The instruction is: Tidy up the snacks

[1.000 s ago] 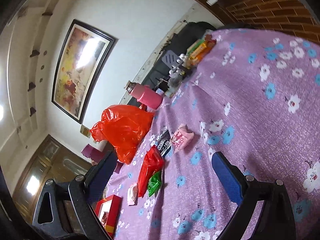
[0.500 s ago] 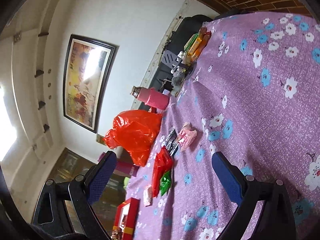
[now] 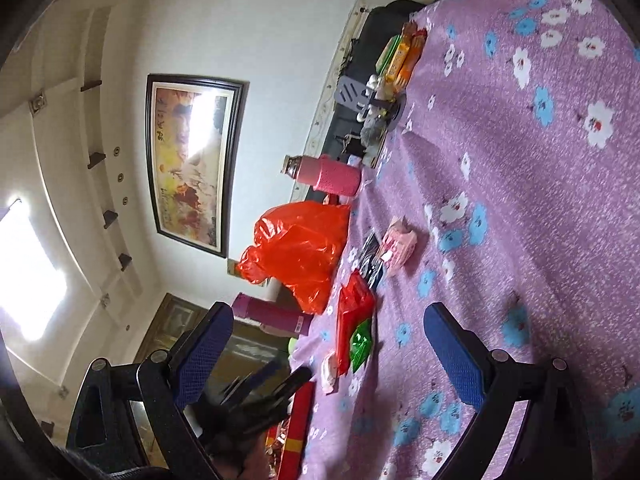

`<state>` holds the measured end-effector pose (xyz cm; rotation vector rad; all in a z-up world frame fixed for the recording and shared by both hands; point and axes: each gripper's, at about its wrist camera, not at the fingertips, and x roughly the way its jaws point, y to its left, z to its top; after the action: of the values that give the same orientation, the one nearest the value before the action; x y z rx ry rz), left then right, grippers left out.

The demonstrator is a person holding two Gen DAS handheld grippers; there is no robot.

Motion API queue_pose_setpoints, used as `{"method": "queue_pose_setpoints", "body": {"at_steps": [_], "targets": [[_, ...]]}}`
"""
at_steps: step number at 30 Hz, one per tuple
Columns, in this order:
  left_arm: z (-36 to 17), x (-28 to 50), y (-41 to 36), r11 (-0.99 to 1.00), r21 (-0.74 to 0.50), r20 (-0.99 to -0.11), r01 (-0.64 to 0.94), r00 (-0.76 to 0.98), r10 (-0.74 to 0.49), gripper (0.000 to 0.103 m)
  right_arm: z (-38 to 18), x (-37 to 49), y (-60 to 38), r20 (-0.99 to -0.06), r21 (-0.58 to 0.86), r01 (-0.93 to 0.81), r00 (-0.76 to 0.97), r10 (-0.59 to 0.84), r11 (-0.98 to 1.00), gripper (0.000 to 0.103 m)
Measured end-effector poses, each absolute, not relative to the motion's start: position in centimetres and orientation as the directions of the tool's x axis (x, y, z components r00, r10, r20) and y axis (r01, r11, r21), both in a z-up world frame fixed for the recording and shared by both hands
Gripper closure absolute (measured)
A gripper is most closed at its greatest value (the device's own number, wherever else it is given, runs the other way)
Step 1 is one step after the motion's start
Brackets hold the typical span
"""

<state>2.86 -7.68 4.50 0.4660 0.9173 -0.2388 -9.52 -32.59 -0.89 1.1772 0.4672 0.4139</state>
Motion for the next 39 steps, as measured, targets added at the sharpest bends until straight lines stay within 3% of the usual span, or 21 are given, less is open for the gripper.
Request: {"method": "queue_pose_setpoints", "body": {"at_steps": [4,14,15,16,17,20,25,27,30,36,38,39], "targets": [[3.0,5.0,-8.5,0.867,0.251,-0.843,0.43,0.537,-0.022,0.018,-1.3,-8.6,-31.7,-0.135,0.948,-0.071,0.795,0.592,0.31,0.006],[2.1,6.2,-9.7,0.838,0.267,-0.839,0.476,0.543,-0.041,0.018,-1.1,-8.7,-31.3,-0.157,0.937,-0.067,0.798,0.581,0.344,0.006],[2.1,6.0,-9.6,0.847,0.251,-0.838,0.468,0.543,-0.051,0.022,-1.0,-8.7,-31.2,-0.166,0.932,-0.063,0.8,0.576,0.357,0.006],[2.1,6.1,-9.3,0.858,0.214,-0.846,0.466,0.527,-0.075,0.037,-1.0,-8.7,-31.2,-0.173,0.929,-0.061,0.801,0.574,0.365,0.006],[2.1,6.0,-9.0,0.874,0.153,-0.857,0.461,0.503,-0.115,0.045,-0.9,-8.7,-31.0,-0.182,0.924,-0.059,0.801,0.57,0.378,0.005],[2.2,5.3,-8.9,0.901,0.118,-0.845,0.418,0.518,-0.13,0.056,-0.4,-8.7,-30.7,-0.212,0.903,-0.052,0.809,0.549,0.426,0.005],[3.1,3.2,-6.9,0.933,-0.023,-0.831,0.36,0.512,-0.218,0.094,0.3,-8.8,-30.2,-0.25,0.867,-0.047,0.82,0.515,0.496,0.005],[2.8,2.7,-6.1,0.935,-0.063,-0.84,0.349,0.487,-0.238,0.098,0.4,-8.8,-30.1,-0.261,0.857,-0.041,0.824,0.503,0.513,0.005],[2.3,2.0,-4.8,0.941,-0.096,-0.858,0.326,0.452,-0.244,0.099,0.3,-8.6,-30.0,-0.29,0.845,-0.022,0.821,0.492,0.535,0.005],[4.2,1.7,-4.6,0.931,0.019,-0.83,0.365,0.524,-0.189,0.097,0.1,-8.6,-30.2,-0.301,0.845,-0.002,0.825,0.479,0.535,0.005],[5.0,2.3,-5.0,0.922,0.08,-0.82,0.378,0.551,-0.155,0.09,0.0,-8.6,-30.4,-0.298,0.849,-0.001,0.824,0.481,0.528,0.005],[5.2,2.6,-5.2,0.918,0.104,-0.815,0.384,0.562,-0.143,0.077,0.0,-8.7,-30.4,-0.296,0.851,-0.001,0.824,0.482,0.525,0.005]]}}
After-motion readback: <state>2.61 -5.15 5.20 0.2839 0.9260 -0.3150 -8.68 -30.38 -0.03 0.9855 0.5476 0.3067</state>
